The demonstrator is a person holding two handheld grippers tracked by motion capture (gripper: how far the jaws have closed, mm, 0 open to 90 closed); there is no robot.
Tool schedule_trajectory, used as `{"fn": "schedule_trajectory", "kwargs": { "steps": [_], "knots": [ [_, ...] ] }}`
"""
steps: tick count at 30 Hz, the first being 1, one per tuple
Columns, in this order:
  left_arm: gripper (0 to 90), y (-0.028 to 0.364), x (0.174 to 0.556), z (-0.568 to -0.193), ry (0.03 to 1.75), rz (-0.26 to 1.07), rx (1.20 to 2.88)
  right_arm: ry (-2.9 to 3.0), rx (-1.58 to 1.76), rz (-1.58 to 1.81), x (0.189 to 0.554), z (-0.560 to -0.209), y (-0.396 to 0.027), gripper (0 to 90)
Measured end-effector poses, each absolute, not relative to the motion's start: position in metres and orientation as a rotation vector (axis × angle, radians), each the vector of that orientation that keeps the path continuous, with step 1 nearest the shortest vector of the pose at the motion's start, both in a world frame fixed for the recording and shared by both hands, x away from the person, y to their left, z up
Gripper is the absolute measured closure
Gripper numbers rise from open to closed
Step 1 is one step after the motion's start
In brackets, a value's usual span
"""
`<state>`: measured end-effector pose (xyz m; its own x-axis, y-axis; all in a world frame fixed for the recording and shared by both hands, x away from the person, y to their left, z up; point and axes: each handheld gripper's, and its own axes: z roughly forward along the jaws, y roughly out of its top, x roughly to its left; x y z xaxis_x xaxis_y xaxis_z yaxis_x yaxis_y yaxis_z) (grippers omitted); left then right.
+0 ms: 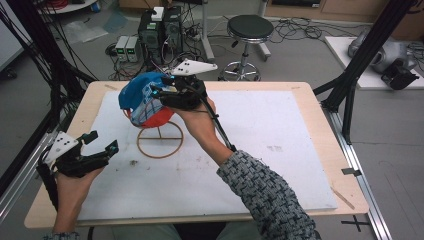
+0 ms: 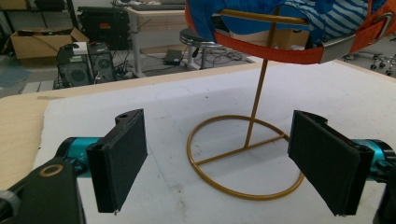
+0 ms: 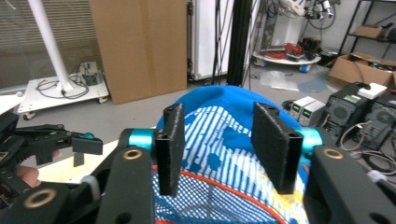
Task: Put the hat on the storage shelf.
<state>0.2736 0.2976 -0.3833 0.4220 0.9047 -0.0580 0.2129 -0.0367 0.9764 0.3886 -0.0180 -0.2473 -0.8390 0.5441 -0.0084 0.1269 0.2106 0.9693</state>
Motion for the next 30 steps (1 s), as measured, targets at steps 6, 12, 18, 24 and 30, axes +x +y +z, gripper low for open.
{"fn": "schedule_trajectory", "kwargs": {
  "steps": [6, 12, 18, 24, 30],
  "knots": [
    [19.8, 0.297, 0.273, -0.383, 1.029, 0.756, 1.529, 2.097, 0.659, 1.662, 0.388, -0.244, -0.032, 45.8],
    [19.8, 0.297, 0.274, -0.384, 1.030, 0.759, 1.536, 2.047, 0.722, 1.660, 0.389, -0.244, -0.058, 43.1],
    [19.8, 0.296, 0.274, -0.385, 1.030, 0.756, 1.540, 1.984, 0.800, 1.642, 0.393, -0.246, -0.092, 38.4],
    [19.8, 0.296, 0.275, -0.386, 1.035, 0.755, 1.537, 1.899, 0.898, 1.603, 0.393, -0.251, -0.132, 31.3],
    [19.8, 0.294, 0.277, -0.388, 1.034, 0.749, 1.547, 1.806, 0.996, 1.588, 0.387, -0.258, -0.175, 28.0]
  ]
}}
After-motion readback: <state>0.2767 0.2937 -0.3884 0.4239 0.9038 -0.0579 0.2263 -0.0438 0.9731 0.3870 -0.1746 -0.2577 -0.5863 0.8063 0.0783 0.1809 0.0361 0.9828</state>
